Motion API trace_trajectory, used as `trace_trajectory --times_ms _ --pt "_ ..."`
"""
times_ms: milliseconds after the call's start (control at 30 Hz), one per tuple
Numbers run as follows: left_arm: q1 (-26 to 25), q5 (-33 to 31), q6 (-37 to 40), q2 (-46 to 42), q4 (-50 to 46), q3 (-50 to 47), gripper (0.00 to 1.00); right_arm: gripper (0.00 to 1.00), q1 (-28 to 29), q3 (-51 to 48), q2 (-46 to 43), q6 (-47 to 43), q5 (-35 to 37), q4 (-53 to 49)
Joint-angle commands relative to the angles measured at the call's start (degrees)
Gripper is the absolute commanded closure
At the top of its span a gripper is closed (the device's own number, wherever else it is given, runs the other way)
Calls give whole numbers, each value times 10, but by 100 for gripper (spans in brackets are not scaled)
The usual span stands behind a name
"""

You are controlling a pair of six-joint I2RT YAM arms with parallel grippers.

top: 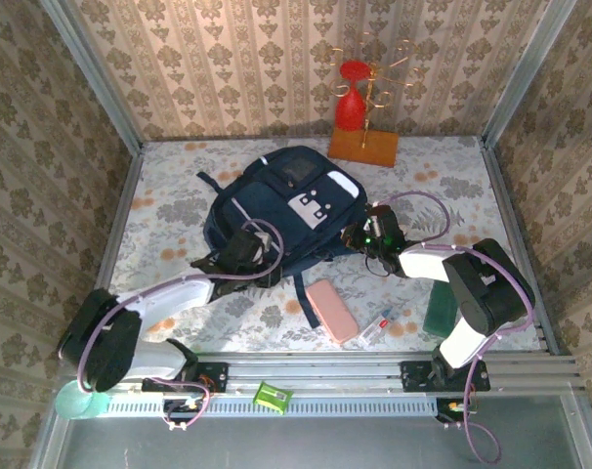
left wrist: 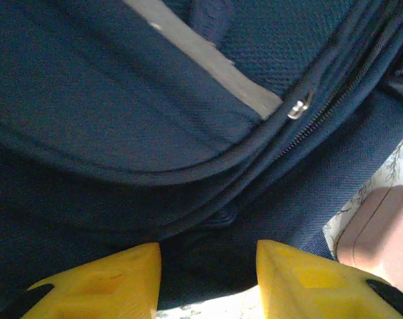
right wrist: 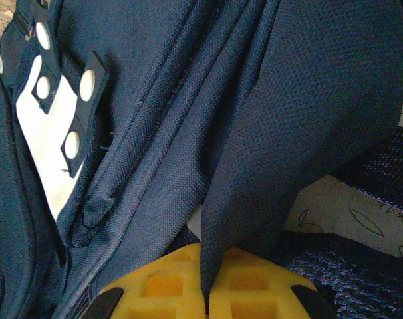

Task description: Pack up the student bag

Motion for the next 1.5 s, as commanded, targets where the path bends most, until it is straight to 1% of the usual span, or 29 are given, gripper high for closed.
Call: trace_trajectory --times_ms 0,167,300,433,500,567,667,767,833,933,1067,1133,1200,1300,1333,1400,1467 --pt "9 -11 -36 -33 -11 -2 54 100 -3 -10 10 -11 -4 7" --pt "-15 -89 -18 -25 -78 38 48 100 -3 -11 17 -9 -5 13" --pt "-29 -102 -13 12 -96 64 48 100 -3 -8 26 -5 -12 18" --pt "-54 -129 -9 67 -115 87 47 100 -3 -7 31 -4 -14 19" --pt "-55 -151 -11 95 -134 92 47 100 -3 -9 31 -4 -14 21" --pt "-54 -160 -3 118 -138 90 47 100 -3 -10 32 -4 -14 21" --pt "-53 -144 11 152 -143 93 49 100 -3 -9 35 -5 -17 22" --pt "-54 -97 21 182 -134 97 52 100 -3 -10 38 -5 -17 24" --pt "-51 -66 31 203 -119 100 57 100 -3 -10 40 -4 -19 26" --pt "-49 -40 35 223 -112 110 69 100 -3 -11 41 -4 -21 27" --pt "-46 -47 40 208 -109 109 85 100 -3 -12 38 -7 -20 22" --pt "-45 -54 47 185 -109 107 95 100 -3 -13 38 -8 -19 21" --pt "-41 -68 48 150 -104 96 100 100 -3 -12 38 -10 -19 20" --pt "-19 -77 33 75 -93 70 100 100 -4 -10 38 -13 -16 16" --pt "-6 -67 27 46 -81 54 100 100 -4 -11 37 -14 -15 16" --pt "23 -26 14 -2 -54 25 100 100 -5 -11 38 -15 -14 14" --pt "45 12 9 -33 -44 10 100 100 -4 -11 40 -15 -14 15"
